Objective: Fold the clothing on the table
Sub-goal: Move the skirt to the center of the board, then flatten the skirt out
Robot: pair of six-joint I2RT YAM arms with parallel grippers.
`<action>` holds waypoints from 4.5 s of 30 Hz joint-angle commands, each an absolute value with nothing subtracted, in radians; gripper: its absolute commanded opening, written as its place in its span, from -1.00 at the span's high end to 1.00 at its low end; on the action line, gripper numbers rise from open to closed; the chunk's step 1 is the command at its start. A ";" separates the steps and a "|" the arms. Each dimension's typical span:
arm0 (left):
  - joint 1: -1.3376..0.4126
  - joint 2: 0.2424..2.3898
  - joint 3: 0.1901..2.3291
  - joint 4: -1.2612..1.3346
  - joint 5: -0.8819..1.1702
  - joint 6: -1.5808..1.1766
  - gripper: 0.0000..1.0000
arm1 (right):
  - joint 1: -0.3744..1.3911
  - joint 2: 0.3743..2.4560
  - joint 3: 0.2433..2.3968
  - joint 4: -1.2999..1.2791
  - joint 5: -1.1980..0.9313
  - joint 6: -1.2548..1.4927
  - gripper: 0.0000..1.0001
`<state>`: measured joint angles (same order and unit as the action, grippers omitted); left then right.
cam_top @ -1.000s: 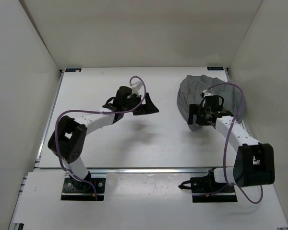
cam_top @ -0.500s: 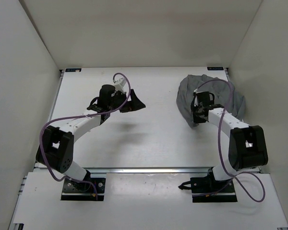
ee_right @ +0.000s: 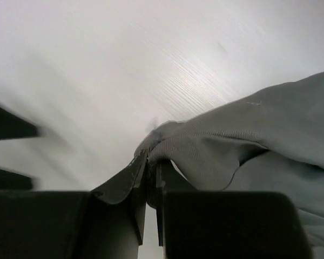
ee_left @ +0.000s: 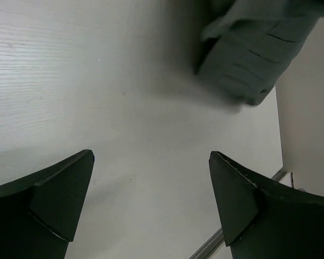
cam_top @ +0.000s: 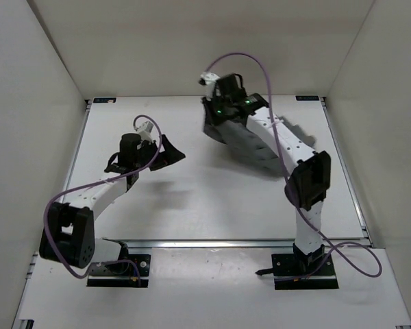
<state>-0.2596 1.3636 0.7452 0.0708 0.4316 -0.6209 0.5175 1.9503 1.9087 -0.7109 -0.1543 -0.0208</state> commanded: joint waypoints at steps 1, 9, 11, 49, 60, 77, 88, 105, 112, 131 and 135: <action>-0.210 1.238 0.712 0.049 0.371 -0.641 -0.98 | 0.618 1.933 2.195 -0.743 -0.274 -0.010 1.00; -0.147 1.075 0.697 -0.011 0.370 -0.661 -0.97 | 0.441 1.599 1.821 -0.510 -0.273 0.070 1.00; -0.149 1.034 0.655 0.058 0.403 -0.702 -0.97 | 0.391 1.504 1.649 -0.468 -0.291 0.089 1.00; -0.368 1.339 0.422 0.239 0.426 -0.841 -0.76 | 0.235 1.267 0.805 -0.252 -0.390 0.242 1.00; -0.419 1.491 0.452 0.330 0.416 -0.851 -0.51 | 0.247 1.256 0.813 -0.273 -0.388 0.239 1.00; -0.290 1.165 0.658 -0.363 0.344 -0.560 1.00 | 0.103 1.160 0.838 -0.386 -0.285 0.204 1.00; -0.276 1.170 0.670 -0.414 0.347 -0.569 1.00 | 0.235 1.221 0.757 -0.325 -0.357 0.262 1.00; -0.230 1.673 2.030 -0.591 0.113 -0.235 1.00 | 0.071 1.527 1.887 -0.450 -0.184 0.023 0.99; -0.380 1.447 1.481 -0.571 -0.022 -0.127 1.00 | 0.026 1.246 1.242 -0.419 -0.216 0.048 1.00; -0.301 1.221 0.962 -0.565 0.211 -0.353 1.00 | 0.166 1.176 0.905 -0.525 -0.357 0.267 1.00; -0.290 1.340 1.001 -0.459 0.235 -0.354 1.00 | 0.160 1.252 0.937 -0.460 -0.379 0.259 0.99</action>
<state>-0.3145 1.3006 0.9482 -0.5518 0.2508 -0.3595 0.1860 1.2255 0.8795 -0.5301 -0.4118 0.2905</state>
